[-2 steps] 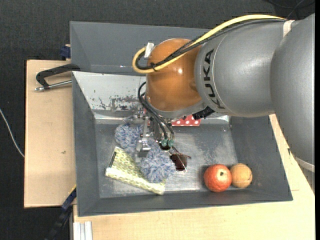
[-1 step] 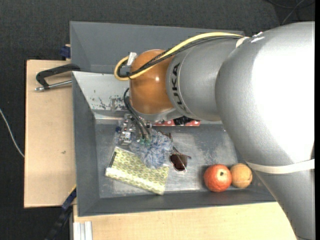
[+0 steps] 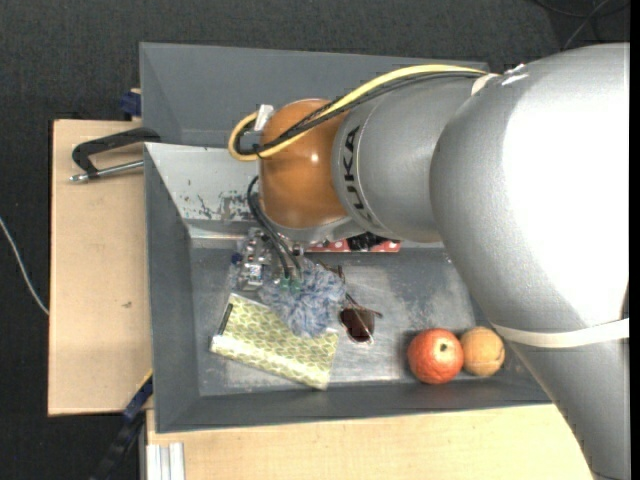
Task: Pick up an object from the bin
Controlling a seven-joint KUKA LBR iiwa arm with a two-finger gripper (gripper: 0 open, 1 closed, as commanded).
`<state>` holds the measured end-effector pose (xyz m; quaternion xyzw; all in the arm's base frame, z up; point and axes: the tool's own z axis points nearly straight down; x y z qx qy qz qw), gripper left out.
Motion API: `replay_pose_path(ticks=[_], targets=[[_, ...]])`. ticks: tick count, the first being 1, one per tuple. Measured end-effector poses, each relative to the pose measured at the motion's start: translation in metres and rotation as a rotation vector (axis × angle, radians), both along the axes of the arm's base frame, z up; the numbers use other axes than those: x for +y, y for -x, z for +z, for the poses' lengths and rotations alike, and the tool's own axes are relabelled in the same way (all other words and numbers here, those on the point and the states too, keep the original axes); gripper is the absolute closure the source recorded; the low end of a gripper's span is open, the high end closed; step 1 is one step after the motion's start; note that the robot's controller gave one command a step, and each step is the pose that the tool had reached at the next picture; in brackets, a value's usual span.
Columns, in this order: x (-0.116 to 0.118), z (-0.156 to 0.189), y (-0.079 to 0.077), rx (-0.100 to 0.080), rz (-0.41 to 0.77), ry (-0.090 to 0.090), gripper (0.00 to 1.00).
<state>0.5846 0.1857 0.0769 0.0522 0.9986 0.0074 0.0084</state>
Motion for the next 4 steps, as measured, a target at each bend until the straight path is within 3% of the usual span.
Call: replay_pose_path(ticks=[1,2,3,4], targets=[[-0.003,0.045,0.007,0.019,0.006,0.013,1.0],[-0.022,0.108,0.014,0.013,-0.016,0.012,0.0],[-0.022,0.108,0.014,0.014,-0.016,0.011,0.0],[-0.021,0.12,0.013,0.018,-0.092,0.012,0.0]])
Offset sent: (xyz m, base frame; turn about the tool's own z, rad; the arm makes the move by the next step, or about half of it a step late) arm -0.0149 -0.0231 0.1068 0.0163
